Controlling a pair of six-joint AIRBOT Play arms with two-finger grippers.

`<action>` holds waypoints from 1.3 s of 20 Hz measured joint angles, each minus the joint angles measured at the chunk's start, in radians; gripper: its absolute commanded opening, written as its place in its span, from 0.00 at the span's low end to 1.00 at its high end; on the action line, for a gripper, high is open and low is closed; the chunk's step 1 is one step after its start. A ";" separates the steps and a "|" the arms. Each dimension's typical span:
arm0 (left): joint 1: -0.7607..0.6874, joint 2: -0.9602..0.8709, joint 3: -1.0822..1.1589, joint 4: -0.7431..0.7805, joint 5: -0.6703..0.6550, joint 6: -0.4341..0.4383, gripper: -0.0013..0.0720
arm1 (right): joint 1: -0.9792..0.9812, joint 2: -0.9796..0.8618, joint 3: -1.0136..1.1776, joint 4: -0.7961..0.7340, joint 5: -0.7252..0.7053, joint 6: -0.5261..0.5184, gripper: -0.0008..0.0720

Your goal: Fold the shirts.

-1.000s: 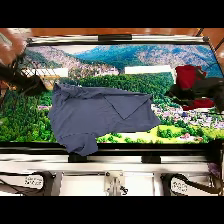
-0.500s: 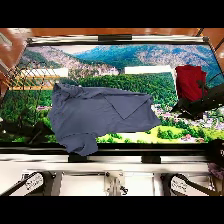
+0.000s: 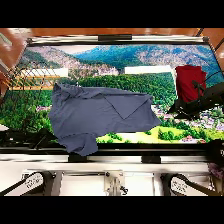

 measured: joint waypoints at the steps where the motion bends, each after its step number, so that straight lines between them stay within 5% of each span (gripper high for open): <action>1: -0.017 -0.013 -0.002 -0.005 0.008 0.004 0.73 | 0.000 0.000 0.000 0.000 0.000 0.000 0.78; 2: -0.033 -0.025 -0.002 -0.017 0.014 0.005 0.71 | 0.000 0.000 0.000 0.000 0.000 0.000 0.78; 4: -0.067 -0.047 -0.002 -0.038 0.046 0.008 0.48 | 0.001 0.000 0.000 0.000 0.000 0.000 0.78; 6: -0.097 -0.066 -0.005 -0.064 0.114 -0.002 0.10 | 0.001 0.000 -0.004 0.000 0.010 0.006 0.78; 20: -0.134 -0.012 0.042 -0.139 0.121 -0.017 0.06 | 0.069 -0.127 -0.253 0.055 0.325 0.048 0.77; 22: -0.135 -0.002 0.055 -0.142 0.115 -0.016 0.06 | 0.077 -0.142 -0.256 0.060 0.358 0.062 0.41; 24: -0.135 0.004 0.071 -0.145 0.112 -0.015 0.06 | 0.083 -0.154 -0.257 0.059 0.385 0.076 0.31; 25: -0.135 0.006 0.080 -0.148 0.111 -0.014 0.06 | 0.085 -0.158 -0.258 0.061 0.397 0.076 0.11; 26: -0.135 0.008 0.093 -0.151 0.108 -0.014 0.06 | 0.086 -0.161 -0.258 0.065 0.406 0.081 0.10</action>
